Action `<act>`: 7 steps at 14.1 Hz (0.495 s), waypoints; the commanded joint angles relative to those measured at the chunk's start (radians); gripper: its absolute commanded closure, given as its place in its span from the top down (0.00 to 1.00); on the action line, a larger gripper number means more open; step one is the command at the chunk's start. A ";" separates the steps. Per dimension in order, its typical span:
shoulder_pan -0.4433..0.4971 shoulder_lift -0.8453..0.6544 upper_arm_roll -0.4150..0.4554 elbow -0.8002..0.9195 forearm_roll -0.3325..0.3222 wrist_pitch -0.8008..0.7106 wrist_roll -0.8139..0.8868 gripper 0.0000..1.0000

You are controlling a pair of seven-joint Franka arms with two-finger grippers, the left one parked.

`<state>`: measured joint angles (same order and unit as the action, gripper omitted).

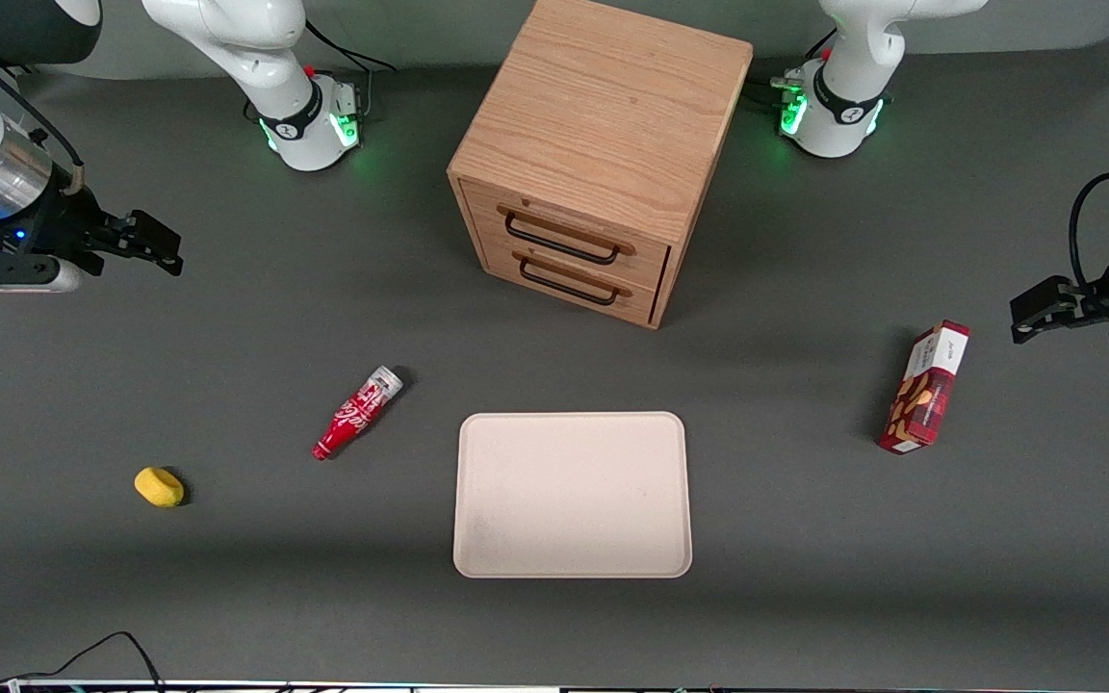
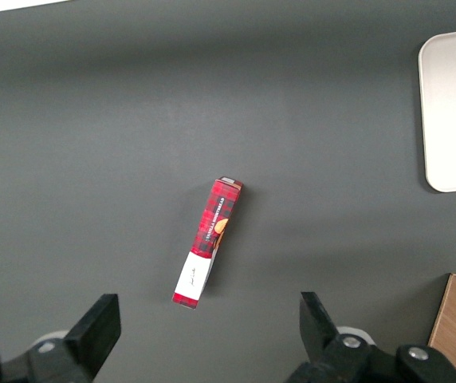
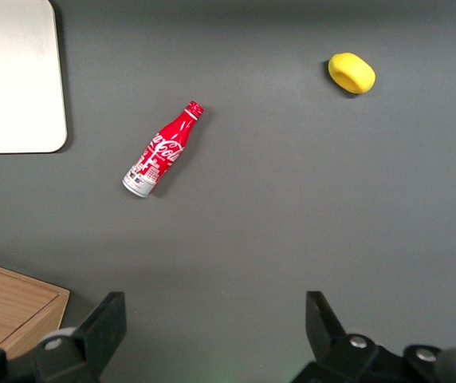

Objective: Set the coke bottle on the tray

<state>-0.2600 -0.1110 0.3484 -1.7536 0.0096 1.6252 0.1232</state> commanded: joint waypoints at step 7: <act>0.033 0.075 0.011 0.055 -0.007 -0.004 0.067 1.00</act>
<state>-0.2578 -0.0939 0.3504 -1.7484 0.0098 1.6272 0.1414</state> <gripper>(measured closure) 0.000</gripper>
